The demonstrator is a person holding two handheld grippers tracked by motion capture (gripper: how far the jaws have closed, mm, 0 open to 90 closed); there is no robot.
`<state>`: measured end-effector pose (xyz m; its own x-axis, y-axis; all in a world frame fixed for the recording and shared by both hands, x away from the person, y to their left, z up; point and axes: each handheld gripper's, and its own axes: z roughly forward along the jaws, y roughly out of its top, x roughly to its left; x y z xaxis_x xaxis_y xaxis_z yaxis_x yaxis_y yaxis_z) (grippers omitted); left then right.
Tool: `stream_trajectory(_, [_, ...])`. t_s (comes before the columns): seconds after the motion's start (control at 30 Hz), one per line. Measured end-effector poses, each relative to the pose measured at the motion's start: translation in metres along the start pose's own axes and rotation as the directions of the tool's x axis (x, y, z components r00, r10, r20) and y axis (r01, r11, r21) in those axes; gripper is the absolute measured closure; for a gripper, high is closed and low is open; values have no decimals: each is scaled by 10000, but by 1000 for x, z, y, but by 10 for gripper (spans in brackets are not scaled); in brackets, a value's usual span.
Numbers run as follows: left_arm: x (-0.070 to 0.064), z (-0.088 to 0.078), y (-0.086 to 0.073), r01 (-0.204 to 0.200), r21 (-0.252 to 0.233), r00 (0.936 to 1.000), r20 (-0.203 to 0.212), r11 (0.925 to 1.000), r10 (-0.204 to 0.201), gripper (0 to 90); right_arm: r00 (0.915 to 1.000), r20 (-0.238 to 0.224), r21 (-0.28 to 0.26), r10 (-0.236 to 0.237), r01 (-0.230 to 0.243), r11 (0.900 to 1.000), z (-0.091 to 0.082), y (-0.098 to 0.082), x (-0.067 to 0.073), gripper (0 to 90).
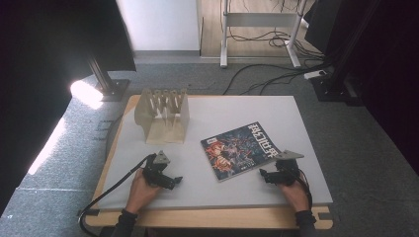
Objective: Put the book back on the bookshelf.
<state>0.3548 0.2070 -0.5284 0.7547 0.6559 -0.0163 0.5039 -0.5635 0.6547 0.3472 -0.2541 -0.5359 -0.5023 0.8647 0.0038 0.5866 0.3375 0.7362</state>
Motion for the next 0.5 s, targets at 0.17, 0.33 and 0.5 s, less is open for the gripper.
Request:
stream_trajectory(0.17, [0,0,2,-70,95,10000,30,9999,70,0,10000,-12,3,20,-20,10000,0,0,0,86])
stream_trajectory(0.33, [0,0,8,-135,209,9991,403,9997,126,0,10000,-1,111,-6,6,9999,-1,1,0,62])
stream_trajectory(0.5, [0,0,24,-322,82,9979,573,9994,316,0,10000,3,46,-84,84,10000,-6,6,0,58])
